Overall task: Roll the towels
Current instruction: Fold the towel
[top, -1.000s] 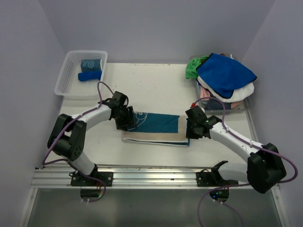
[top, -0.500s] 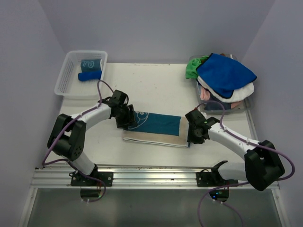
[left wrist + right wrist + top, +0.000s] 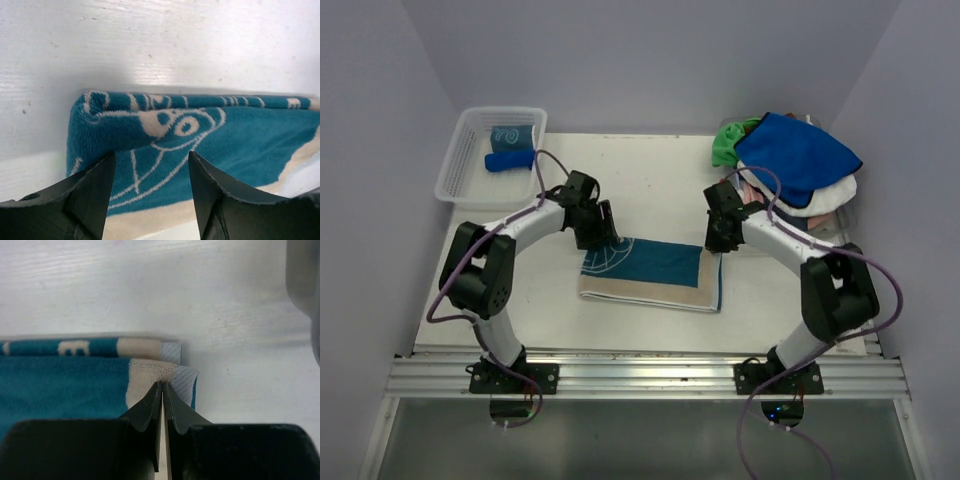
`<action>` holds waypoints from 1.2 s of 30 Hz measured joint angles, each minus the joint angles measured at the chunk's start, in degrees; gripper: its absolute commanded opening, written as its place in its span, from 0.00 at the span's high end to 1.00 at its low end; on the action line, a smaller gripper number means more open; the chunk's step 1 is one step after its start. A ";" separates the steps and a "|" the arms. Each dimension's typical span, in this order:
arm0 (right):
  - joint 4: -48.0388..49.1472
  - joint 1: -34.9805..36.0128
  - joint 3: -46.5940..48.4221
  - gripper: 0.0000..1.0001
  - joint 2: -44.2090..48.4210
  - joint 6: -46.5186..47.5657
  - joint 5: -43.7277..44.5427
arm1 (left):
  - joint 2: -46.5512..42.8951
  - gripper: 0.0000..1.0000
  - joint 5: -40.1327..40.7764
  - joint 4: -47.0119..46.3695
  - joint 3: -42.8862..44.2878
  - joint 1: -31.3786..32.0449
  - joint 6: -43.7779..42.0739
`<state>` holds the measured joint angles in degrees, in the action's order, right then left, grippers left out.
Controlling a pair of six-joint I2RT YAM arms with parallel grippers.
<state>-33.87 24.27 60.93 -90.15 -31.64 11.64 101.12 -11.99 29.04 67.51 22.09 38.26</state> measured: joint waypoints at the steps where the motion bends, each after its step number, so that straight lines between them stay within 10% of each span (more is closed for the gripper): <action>1: 1.14 -0.68 0.59 0.92 -2.78 0.33 -0.76 | 1.51 0.37 0.00 -0.22 0.35 -0.17 0.00; 11: 3.91 -1.95 8.76 0.94 -17.14 1.73 -2.69 | 3.93 0.39 -0.42 -3.76 -2.12 -2.91 0.07; 18: 2.93 -1.81 31.61 0.94 -33.00 2.05 -6.21 | -7.37 0.37 1.64 -5.46 -14.60 -1.55 1.11; 23: 2.89 -1.03 46.62 0.71 -41.62 3.63 -9.84 | -13.27 0.35 3.78 2.10 -14.62 4.37 1.36; 28: 3.54 -0.90 40.70 0.62 -34.53 5.11 -11.23 | -16.98 0.36 5.09 5.42 -13.31 2.67 0.81; 36: 6.97 -0.46 15.58 0.80 -11.76 4.20 -11.58 | -9.68 0.37 6.69 4.07 -12.83 -0.96 -1.57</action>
<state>-26.89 23.81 76.51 -101.91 -27.44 0.05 91.44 -5.30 33.10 54.68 21.12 36.69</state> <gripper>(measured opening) 0.211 0.637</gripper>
